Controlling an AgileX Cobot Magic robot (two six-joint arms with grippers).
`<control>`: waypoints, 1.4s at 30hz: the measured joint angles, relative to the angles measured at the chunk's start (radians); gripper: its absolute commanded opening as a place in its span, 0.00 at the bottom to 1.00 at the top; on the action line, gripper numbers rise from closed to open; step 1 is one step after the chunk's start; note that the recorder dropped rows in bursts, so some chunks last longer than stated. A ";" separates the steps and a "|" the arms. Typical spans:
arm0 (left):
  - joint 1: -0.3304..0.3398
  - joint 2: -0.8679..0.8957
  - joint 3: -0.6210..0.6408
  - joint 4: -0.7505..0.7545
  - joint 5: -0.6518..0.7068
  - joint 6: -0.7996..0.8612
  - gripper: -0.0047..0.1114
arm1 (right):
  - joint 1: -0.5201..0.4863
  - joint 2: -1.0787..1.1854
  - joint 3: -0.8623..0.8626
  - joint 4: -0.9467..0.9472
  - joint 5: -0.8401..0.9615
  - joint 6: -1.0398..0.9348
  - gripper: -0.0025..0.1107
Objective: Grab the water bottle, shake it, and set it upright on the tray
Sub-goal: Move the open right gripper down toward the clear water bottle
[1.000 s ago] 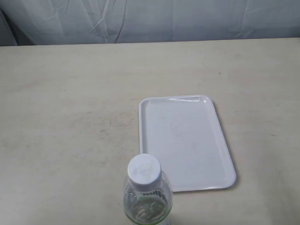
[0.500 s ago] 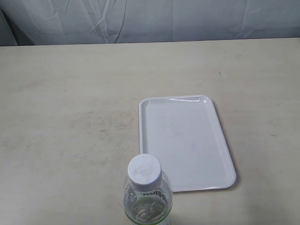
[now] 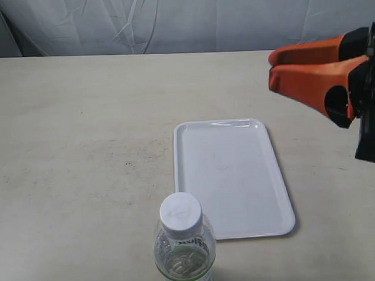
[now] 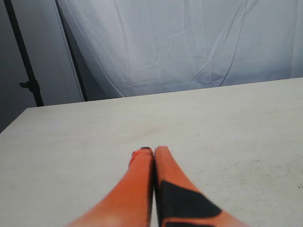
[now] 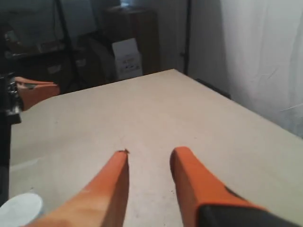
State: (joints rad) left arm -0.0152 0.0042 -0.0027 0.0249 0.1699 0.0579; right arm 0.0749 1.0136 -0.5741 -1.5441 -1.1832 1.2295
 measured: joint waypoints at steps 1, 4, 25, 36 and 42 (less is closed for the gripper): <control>0.000 0.000 0.000 0.000 0.000 0.000 0.06 | 0.003 0.005 0.000 -0.004 -0.008 0.000 0.49; 0.000 0.000 0.000 0.000 0.000 0.000 0.06 | 0.028 0.012 0.000 -0.004 -0.020 -0.011 0.79; 0.000 0.000 0.000 0.000 0.000 0.000 0.06 | 0.395 0.012 0.000 -0.200 0.043 0.049 0.94; 0.000 0.000 0.000 0.000 0.000 0.000 0.06 | 0.400 0.043 0.104 -0.154 0.082 0.070 0.94; 0.000 0.000 0.000 0.000 0.000 0.000 0.06 | 0.400 0.087 0.135 -0.109 0.099 0.036 0.94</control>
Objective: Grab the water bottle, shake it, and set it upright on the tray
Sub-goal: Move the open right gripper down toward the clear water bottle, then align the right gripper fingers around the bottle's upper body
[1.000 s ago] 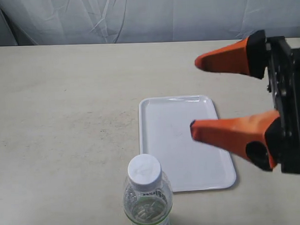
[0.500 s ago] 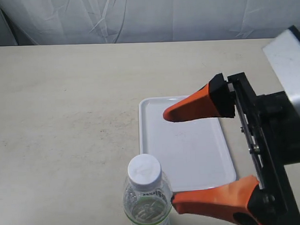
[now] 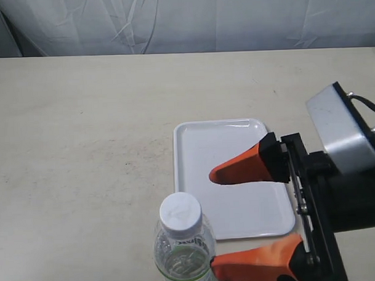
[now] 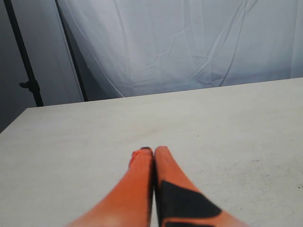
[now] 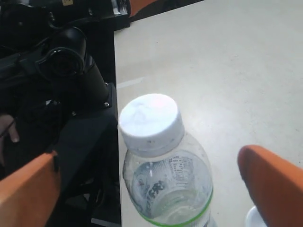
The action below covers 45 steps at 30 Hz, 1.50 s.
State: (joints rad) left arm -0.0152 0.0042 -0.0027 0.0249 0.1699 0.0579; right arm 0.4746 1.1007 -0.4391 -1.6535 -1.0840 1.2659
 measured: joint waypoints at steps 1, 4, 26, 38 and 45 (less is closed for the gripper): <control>0.000 0.000 0.000 0.000 0.000 0.000 0.06 | 0.000 0.010 0.000 0.005 0.000 -0.003 0.94; 0.000 0.000 0.000 0.000 0.000 0.000 0.06 | 0.000 0.038 0.000 0.013 -0.007 -0.012 0.94; 0.000 0.000 0.000 0.000 0.000 0.000 0.06 | 0.000 0.153 0.000 0.006 -0.024 -0.054 0.94; 0.000 0.000 0.000 0.000 0.000 0.000 0.06 | 0.000 0.229 0.000 0.006 -0.014 -0.054 0.94; 0.000 0.000 0.000 0.000 0.000 0.000 0.06 | 0.000 0.229 0.000 0.006 0.009 -0.054 0.94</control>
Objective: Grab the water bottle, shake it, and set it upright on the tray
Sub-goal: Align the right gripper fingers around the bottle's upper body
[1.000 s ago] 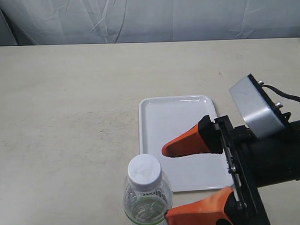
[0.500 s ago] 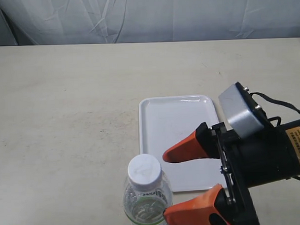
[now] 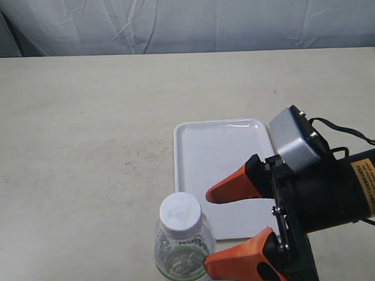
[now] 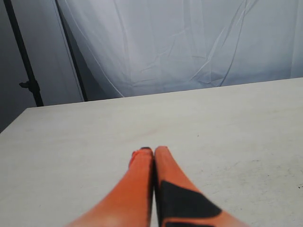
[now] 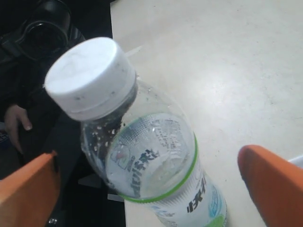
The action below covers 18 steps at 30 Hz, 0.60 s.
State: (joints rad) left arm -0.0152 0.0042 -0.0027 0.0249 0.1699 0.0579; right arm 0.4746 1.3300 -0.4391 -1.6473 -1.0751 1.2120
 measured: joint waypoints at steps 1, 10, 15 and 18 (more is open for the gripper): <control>0.000 0.000 0.000 0.000 0.000 0.000 0.06 | 0.000 0.000 0.000 0.000 0.000 0.000 0.94; 0.000 0.000 0.000 0.000 0.000 0.000 0.06 | 0.000 0.000 0.000 0.015 0.000 -0.002 0.94; 0.000 0.000 0.000 0.000 0.000 0.000 0.06 | 0.000 0.000 0.000 0.021 0.000 -0.002 0.94; 0.000 0.000 0.000 0.000 0.000 0.000 0.06 | 0.000 0.000 0.000 0.023 0.000 -0.002 0.94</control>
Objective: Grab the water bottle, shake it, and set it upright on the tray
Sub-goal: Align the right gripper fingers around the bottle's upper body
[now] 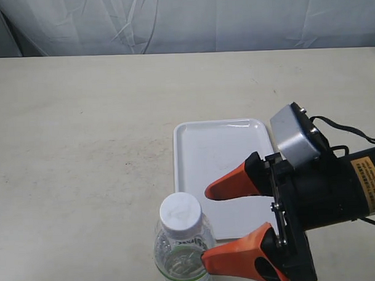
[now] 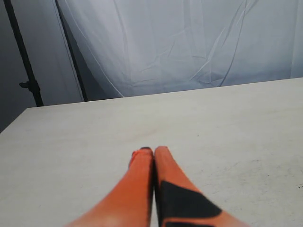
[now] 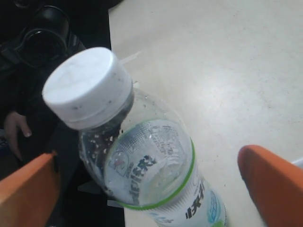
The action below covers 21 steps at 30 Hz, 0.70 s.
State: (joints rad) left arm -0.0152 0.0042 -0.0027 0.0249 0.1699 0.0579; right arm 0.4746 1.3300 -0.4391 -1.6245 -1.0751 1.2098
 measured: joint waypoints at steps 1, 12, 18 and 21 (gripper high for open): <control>0.000 0.000 0.000 0.000 0.000 0.000 0.06 | 0.000 0.000 0.000 0.000 0.000 0.000 0.94; 0.000 0.000 0.000 0.000 0.000 0.000 0.06 | 0.000 0.002 0.000 0.002 0.003 0.000 0.94; 0.000 0.000 0.000 0.000 0.000 0.000 0.06 | 0.000 0.002 0.000 0.031 0.028 0.000 0.94; 0.000 0.000 0.000 0.000 0.000 0.000 0.06 | 0.000 0.002 0.000 0.032 0.016 0.000 0.94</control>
State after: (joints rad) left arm -0.0152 0.0042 -0.0027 0.0249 0.1699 0.0579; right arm 0.4746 1.3317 -0.4391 -1.5929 -1.0593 1.2098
